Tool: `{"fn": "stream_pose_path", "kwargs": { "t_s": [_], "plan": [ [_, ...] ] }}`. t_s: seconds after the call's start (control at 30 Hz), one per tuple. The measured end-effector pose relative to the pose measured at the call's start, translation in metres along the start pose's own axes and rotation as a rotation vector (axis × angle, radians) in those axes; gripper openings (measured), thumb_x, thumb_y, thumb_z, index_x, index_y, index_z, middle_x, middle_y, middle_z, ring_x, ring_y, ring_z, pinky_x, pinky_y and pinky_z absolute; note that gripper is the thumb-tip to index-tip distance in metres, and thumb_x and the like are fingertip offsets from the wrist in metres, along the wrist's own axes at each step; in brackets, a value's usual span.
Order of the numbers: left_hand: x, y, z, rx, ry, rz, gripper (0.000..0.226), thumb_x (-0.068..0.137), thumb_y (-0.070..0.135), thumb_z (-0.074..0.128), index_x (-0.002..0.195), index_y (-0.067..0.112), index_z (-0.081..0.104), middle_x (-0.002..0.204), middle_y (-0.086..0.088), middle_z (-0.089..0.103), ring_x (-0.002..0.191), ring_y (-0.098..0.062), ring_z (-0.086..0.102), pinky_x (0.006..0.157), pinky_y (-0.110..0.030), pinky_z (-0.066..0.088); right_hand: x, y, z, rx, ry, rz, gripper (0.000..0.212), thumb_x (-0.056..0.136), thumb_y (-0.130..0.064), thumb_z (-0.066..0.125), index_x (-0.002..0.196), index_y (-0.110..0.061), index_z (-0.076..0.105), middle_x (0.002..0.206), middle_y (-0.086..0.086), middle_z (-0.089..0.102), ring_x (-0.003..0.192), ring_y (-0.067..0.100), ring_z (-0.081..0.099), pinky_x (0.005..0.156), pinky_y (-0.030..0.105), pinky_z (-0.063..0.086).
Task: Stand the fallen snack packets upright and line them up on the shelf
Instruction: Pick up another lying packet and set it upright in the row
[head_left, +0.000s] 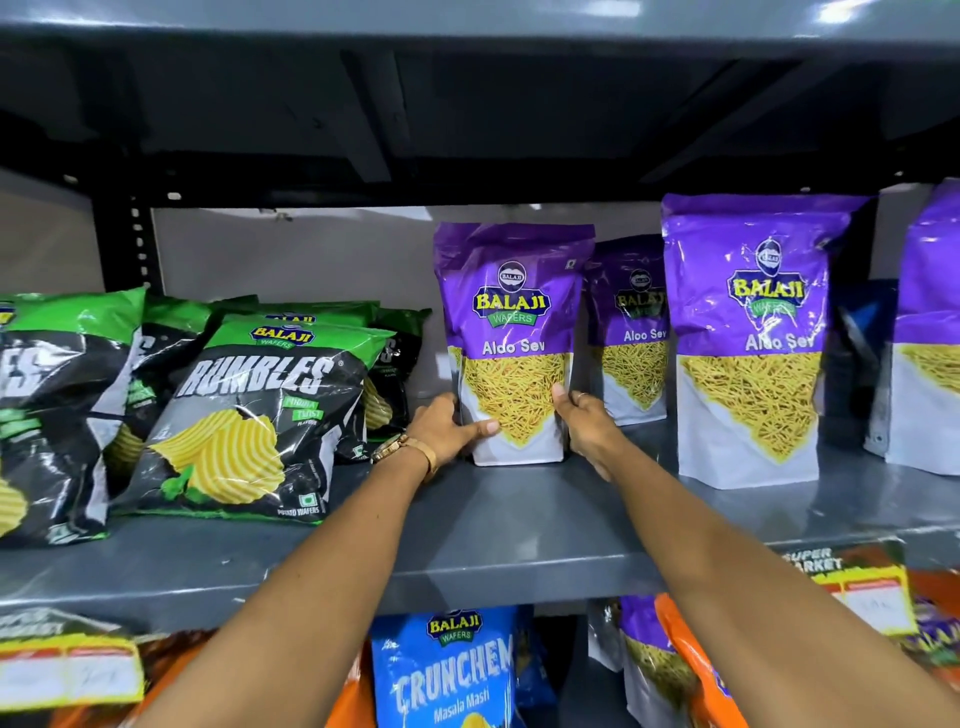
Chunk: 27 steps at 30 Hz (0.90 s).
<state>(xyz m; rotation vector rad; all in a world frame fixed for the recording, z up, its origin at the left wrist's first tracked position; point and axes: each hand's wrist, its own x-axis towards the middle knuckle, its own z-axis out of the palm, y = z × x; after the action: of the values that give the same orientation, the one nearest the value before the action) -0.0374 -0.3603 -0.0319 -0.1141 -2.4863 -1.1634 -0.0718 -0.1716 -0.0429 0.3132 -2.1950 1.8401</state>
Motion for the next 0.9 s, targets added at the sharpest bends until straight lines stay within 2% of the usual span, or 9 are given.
{"fn": "stream_pose_path", "kwargs": {
  "t_s": [0.13, 0.2, 0.27, 0.37, 0.5, 0.63, 0.73, 0.83, 0.9],
  "plan": [
    [-0.014, 0.004, -0.007, 0.014, -0.044, 0.035, 0.049, 0.074, 0.041, 0.076, 0.105, 0.006, 0.061, 0.103, -0.012, 0.070, 0.086, -0.023, 0.063, 0.073, -0.027, 0.047, -0.022, -0.003, -0.011, -0.035, -0.029, -0.047, 0.033, 0.097, -0.041, 0.046, 0.109, -0.014, 0.059, 0.116, 0.006, 0.066, 0.108, 0.021, 0.059, 0.102, 0.039, 0.046],
    [-0.023, 0.004, -0.010, -0.014, -0.062, 0.066, 0.042, 0.069, 0.044, 0.080, 0.093, 0.015, 0.060, 0.089, -0.007, 0.069, 0.073, -0.019, 0.060, 0.069, -0.027, 0.048, -0.033, -0.003, -0.018, -0.040, -0.040, -0.085, 0.024, 0.098, -0.038, 0.045, 0.096, -0.019, 0.059, 0.095, -0.001, 0.064, 0.088, 0.012, 0.057, 0.081, 0.029, 0.047],
    [-0.031, 0.004, -0.011, -0.038, -0.063, 0.090, 0.039, 0.064, 0.045, 0.083, 0.081, 0.025, 0.055, 0.080, -0.003, 0.066, 0.063, -0.014, 0.055, 0.068, -0.026, 0.047, -0.042, 0.000, -0.024, -0.036, -0.044, -0.116, 0.032, 0.097, -0.041, 0.046, 0.089, -0.014, 0.059, 0.083, -0.001, 0.059, 0.073, 0.007, 0.049, 0.067, 0.024, 0.038],
    [-0.045, 0.008, -0.012, -0.033, -0.059, 0.128, 0.040, 0.064, 0.043, 0.084, 0.079, 0.026, 0.051, 0.069, 0.002, 0.067, 0.051, -0.008, 0.053, 0.052, -0.021, 0.043, -0.048, 0.005, -0.028, -0.002, -0.051, -0.128, 0.058, 0.086, -0.055, 0.047, 0.105, -0.002, 0.061, 0.095, 0.007, 0.061, 0.080, 0.011, 0.051, 0.076, 0.029, 0.038],
    [-0.053, 0.011, -0.013, 0.024, -0.031, 0.158, 0.049, 0.064, 0.046, 0.082, 0.095, 0.018, 0.057, 0.084, -0.009, 0.077, 0.067, -0.021, 0.067, 0.062, -0.029, 0.049, -0.047, 0.009, -0.028, 0.029, -0.077, -0.141, 0.071, 0.073, -0.069, 0.048, 0.110, -0.011, 0.064, 0.118, 0.012, 0.070, 0.115, 0.025, 0.062, 0.105, 0.044, 0.045],
    [-0.058, 0.014, -0.011, 0.060, -0.004, 0.143, 0.055, 0.068, 0.048, 0.078, 0.103, 0.011, 0.057, 0.082, -0.011, 0.076, 0.073, -0.026, 0.070, 0.067, -0.030, 0.051, -0.044, 0.015, -0.028, 0.025, -0.080, -0.150, 0.075, 0.069, -0.073, 0.048, 0.115, -0.016, 0.065, 0.122, 0.006, 0.070, 0.119, 0.023, 0.061, 0.109, 0.048, 0.042],
    [-0.064, 0.016, -0.008, 0.129, 0.003, 0.147, 0.050, 0.077, 0.048, 0.070, 0.106, 0.012, 0.054, 0.074, -0.008, 0.068, 0.063, -0.016, 0.058, 0.057, -0.021, 0.042, -0.057, 0.004, -0.030, -0.057, -0.030, -0.157, 0.067, 0.082, -0.063, 0.046, 0.104, -0.002, 0.065, 0.108, 0.014, 0.073, 0.103, 0.029, 0.067, 0.099, 0.044, 0.049],
    [-0.071, 0.012, 0.000, 0.175, -0.093, 0.131, 0.059, 0.086, 0.044, 0.062, 0.132, 0.012, 0.044, 0.116, -0.009, 0.068, 0.108, -0.028, 0.063, 0.088, -0.030, 0.048, -0.062, -0.001, -0.031, -0.150, 0.016, -0.222, 0.042, 0.099, -0.033, 0.042, 0.076, -0.001, 0.057, 0.073, 0.013, 0.061, 0.069, 0.024, 0.056, 0.073, 0.035, 0.043],
    [-0.080, 0.014, 0.003, 0.243, -0.219, 0.099, 0.079, 0.089, 0.042, 0.057, 0.150, 0.010, 0.017, 0.146, -0.009, 0.049, 0.131, -0.028, 0.049, 0.107, -0.032, 0.039, -0.063, -0.002, -0.031, -0.191, 0.018, -0.240, 0.039, 0.101, -0.025, 0.040, 0.065, -0.013, 0.050, 0.066, 0.009, 0.055, 0.068, 0.023, 0.051, 0.072, 0.034, 0.039]
  ]
}}
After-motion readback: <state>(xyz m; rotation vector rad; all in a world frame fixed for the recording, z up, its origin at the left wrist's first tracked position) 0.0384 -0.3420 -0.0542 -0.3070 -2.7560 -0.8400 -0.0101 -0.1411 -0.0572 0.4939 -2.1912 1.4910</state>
